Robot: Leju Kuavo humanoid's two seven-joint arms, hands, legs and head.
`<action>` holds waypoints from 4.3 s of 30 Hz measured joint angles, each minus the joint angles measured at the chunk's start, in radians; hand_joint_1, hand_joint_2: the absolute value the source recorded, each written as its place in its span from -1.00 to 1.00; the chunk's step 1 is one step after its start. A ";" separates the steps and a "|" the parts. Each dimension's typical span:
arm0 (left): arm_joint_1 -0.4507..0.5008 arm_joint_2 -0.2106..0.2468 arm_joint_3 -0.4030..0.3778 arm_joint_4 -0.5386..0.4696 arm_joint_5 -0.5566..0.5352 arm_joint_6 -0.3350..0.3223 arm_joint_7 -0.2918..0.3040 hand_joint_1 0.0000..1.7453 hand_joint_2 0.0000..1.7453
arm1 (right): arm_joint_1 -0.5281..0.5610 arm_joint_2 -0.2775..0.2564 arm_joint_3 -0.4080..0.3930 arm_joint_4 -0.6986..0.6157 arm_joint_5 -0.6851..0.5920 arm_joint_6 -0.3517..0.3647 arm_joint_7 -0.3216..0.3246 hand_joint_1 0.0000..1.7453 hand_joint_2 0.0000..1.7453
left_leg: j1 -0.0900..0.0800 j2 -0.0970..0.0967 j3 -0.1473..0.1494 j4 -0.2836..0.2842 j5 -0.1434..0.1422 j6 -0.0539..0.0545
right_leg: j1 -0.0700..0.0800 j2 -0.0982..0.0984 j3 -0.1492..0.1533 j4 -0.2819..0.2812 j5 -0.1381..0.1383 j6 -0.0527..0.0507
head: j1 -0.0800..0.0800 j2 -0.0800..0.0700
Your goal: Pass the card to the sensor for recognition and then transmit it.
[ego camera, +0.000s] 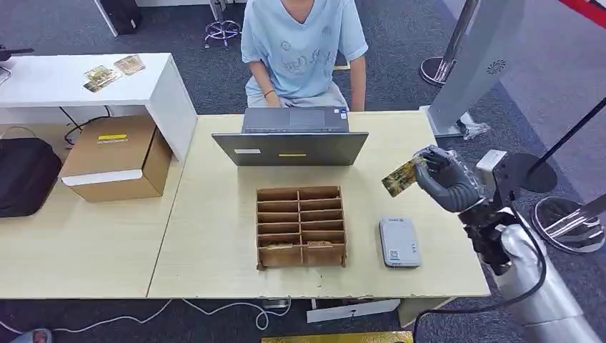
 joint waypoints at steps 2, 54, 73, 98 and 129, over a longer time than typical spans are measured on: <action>-0.001 0.000 0.012 0.000 0.013 0.000 0.007 -1.00 1.00 | 0.000 -0.011 0.010 0.023 -0.004 0.006 0.008 1.00 1.00 | 0.000 0.000 0.000 0.000 0.000 0.000 | 0.000 0.000 0.000 0.000 0.000 0.000 | 0.000 0.000; -0.014 -0.135 0.358 0.001 0.340 0.089 -0.101 -1.00 1.00 | 0.141 0.150 -0.182 0.478 0.454 -0.273 -0.116 1.00 1.00 | 0.000 0.001 -0.001 0.000 0.000 0.003 | 0.000 0.000 0.000 0.000 0.000 0.001 | 0.000 0.000; -0.020 -0.158 0.510 0.001 0.479 0.109 -0.126 -1.00 1.00 | 0.101 0.179 -0.183 0.532 0.475 -0.273 -0.120 1.00 1.00 | 0.000 0.001 -0.001 0.000 0.000 0.003 | 0.000 0.000 0.000 0.000 0.000 0.001 | 0.000 0.000; -0.034 -0.207 0.753 0.001 0.715 0.072 -0.161 -1.00 -1.00 | 0.027 0.219 -0.077 0.585 0.725 -0.341 -0.027 1.00 1.00 | 0.000 0.002 0.001 0.000 0.000 0.003 | 0.000 0.000 0.001 0.000 0.000 0.000 | 0.000 0.000; 0.038 -0.160 -0.011 0.001 -0.335 -0.003 -0.460 -1.00 -1.00 | -0.013 0.242 -0.113 0.601 0.694 -0.440 -0.114 1.00 1.00 | -0.001 0.001 0.000 0.000 0.001 0.003 | 0.000 0.000 0.001 0.000 0.000 0.000 | 0.000 0.000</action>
